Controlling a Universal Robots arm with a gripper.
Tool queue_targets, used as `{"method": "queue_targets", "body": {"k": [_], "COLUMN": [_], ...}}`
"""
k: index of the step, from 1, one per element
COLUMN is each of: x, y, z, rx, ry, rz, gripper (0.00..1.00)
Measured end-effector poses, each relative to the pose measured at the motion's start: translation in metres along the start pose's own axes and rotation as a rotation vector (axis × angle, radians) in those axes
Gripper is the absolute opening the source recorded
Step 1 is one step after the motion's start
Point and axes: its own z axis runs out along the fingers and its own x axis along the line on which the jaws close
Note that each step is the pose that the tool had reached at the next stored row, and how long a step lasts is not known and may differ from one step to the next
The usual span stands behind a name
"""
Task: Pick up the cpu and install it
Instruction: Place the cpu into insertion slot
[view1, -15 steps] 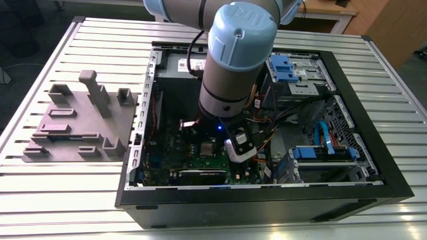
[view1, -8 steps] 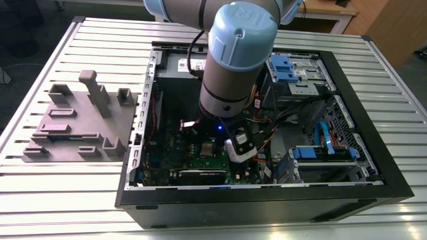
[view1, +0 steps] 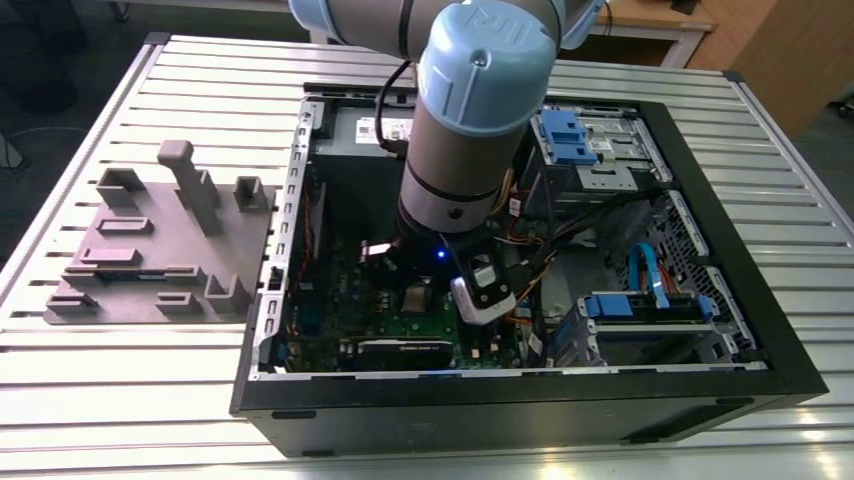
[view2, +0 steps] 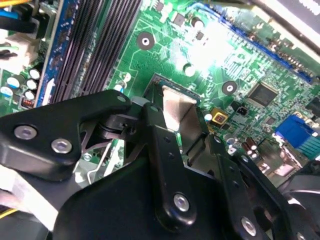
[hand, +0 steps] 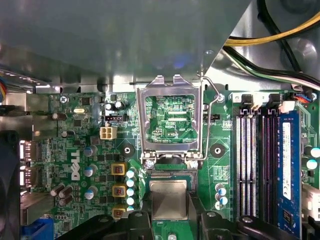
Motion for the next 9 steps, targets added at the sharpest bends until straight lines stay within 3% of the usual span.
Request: {"method": "queue_targets", "body": {"k": [5,9], "x": [-0.0017,-0.0041], "y": [0.0001,0.0001], "z": [0.0012,0.0013], "rx": [-0.0162,-0.0183], "ry": [0.0006,0.0005], "rz": [-0.001,-0.001], "gripper": [0.40,0.40]}}
